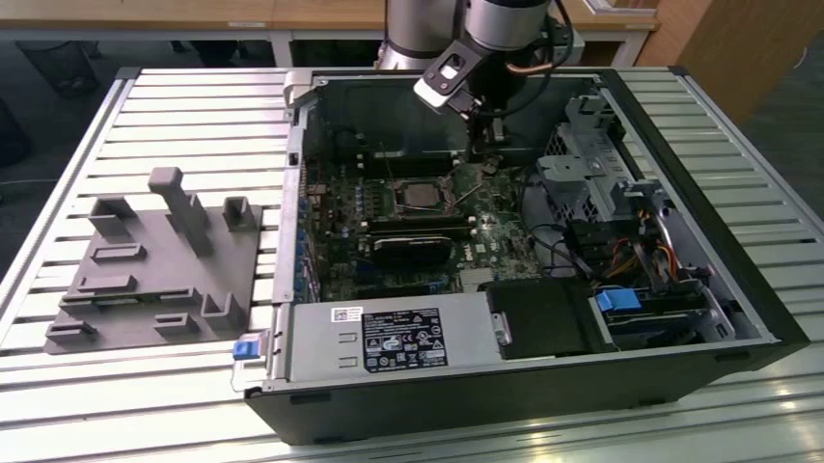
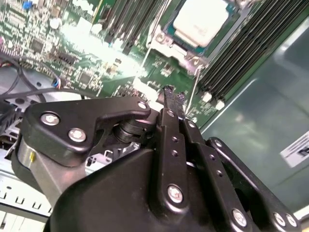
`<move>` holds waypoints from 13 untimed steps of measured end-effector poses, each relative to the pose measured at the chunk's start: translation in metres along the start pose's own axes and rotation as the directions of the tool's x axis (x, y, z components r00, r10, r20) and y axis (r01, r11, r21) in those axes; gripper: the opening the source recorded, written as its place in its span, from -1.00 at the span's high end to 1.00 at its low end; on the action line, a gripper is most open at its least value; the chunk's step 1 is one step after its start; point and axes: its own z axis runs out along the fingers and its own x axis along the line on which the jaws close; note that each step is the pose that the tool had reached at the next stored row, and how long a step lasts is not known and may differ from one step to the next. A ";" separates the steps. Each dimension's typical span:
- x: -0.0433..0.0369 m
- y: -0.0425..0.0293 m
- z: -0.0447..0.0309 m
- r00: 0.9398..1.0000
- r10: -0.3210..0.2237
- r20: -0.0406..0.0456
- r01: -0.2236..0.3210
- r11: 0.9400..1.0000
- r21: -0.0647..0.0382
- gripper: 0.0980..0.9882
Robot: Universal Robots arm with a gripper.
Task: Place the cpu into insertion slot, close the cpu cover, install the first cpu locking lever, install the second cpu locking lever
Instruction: 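Close the cpu cover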
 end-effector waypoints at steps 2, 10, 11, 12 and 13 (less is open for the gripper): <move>0.0000 0.0041 0.0013 1.000 -0.001 0.000 0.001 1.000 0.000 0.98; 0.0037 0.0151 0.0071 1.000 -0.002 0.000 0.002 1.000 0.000 0.98; 0.0044 0.0164 0.0076 1.000 -0.003 0.000 0.003 1.000 0.000 0.98; 0.0052 0.0174 0.0082 1.000 -0.003 0.000 0.003 1.000 0.000 0.98; 0.0059 0.0182 0.0088 1.000 -0.002 0.000 0.002 1.000 0.000 0.98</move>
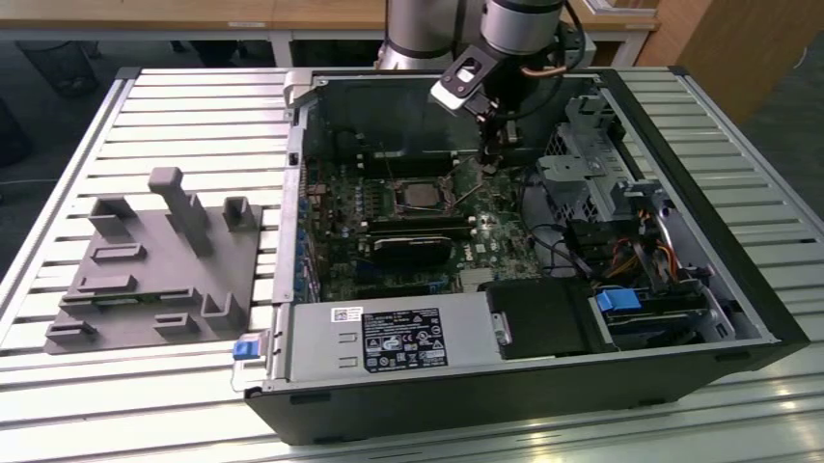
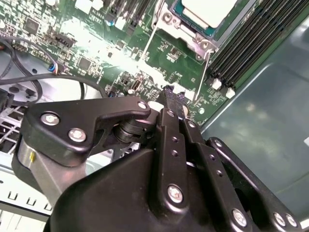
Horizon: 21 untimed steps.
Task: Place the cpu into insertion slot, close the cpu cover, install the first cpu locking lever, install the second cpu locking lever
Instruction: 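Close the cpu cover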
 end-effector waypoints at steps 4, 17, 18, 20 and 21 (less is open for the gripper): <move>0.0027 0.0031 0.0020 1.000 0.005 0.000 -0.005 1.000 0.000 0.98; 0.0063 0.0121 0.0091 1.000 0.029 0.001 -0.029 1.000 -0.001 0.98; 0.0063 0.0126 0.0103 1.000 0.029 0.001 -0.029 1.000 -0.001 0.98; 0.0062 0.0134 0.0122 1.000 0.030 0.001 -0.030 1.000 -0.001 0.98; 0.0061 0.0134 0.0131 1.000 0.031 0.000 -0.031 1.000 -0.001 0.98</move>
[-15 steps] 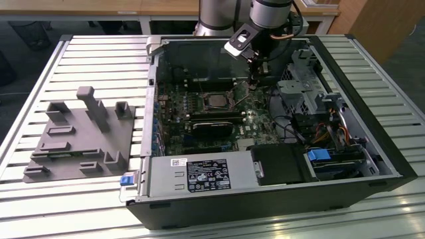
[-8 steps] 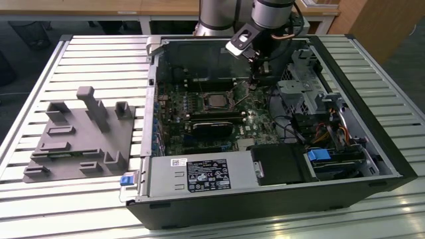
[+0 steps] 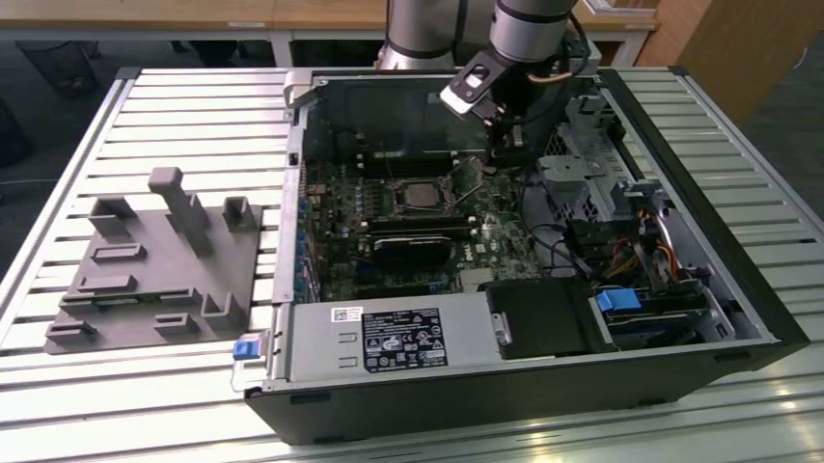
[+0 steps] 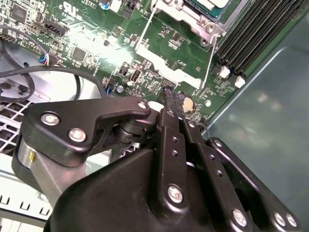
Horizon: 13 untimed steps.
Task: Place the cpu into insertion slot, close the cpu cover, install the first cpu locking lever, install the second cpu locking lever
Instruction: 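Close the cpu cover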
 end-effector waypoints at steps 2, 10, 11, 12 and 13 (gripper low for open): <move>-0.0001 0.0000 0.0016 1.000 0.000 0.000 0.000 1.000 0.000 0.98; -0.0048 -0.0007 0.0051 1.000 0.000 0.000 0.000 1.000 0.000 0.98; -0.0053 -0.0015 0.0051 1.000 0.000 0.000 0.000 1.000 0.000 0.98; -0.0056 -0.0027 0.0052 1.000 0.000 0.000 0.000 1.000 0.000 0.98; -0.0057 -0.0044 0.0052 1.000 0.000 0.000 0.000 1.000 0.000 0.98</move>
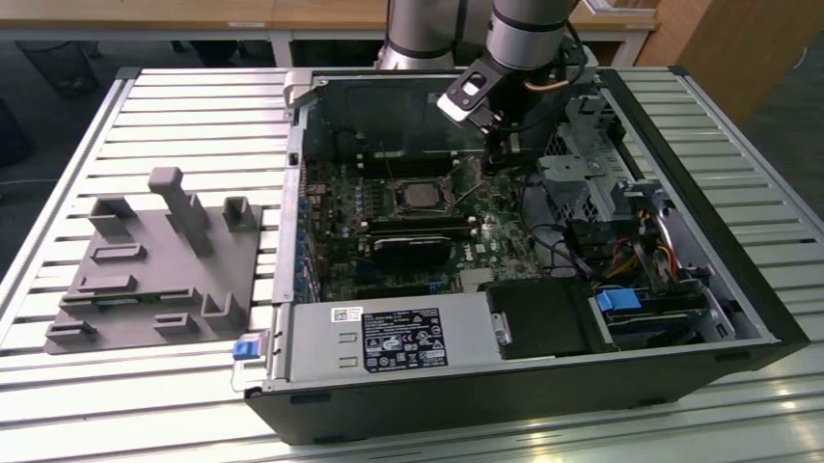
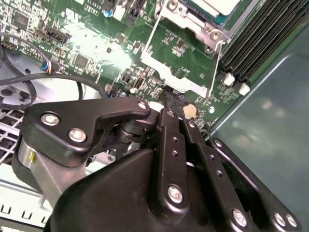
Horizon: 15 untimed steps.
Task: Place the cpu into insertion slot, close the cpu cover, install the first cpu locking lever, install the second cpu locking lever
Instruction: 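Close the cpu cover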
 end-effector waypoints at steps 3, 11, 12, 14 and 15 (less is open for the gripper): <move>-0.0001 -0.0063 -0.0001 1.000 0.000 0.000 0.000 1.000 0.000 0.98; -0.0001 -0.0262 0.0002 1.000 0.000 0.000 0.000 1.000 0.000 0.98; -0.0001 -0.0289 0.0003 1.000 0.000 0.000 0.000 1.000 0.000 0.98; -0.0001 -0.0342 0.0005 1.000 0.000 0.000 0.000 1.000 0.000 0.98; 0.0000 -0.0365 0.0006 1.000 0.000 0.000 0.000 1.000 0.000 0.98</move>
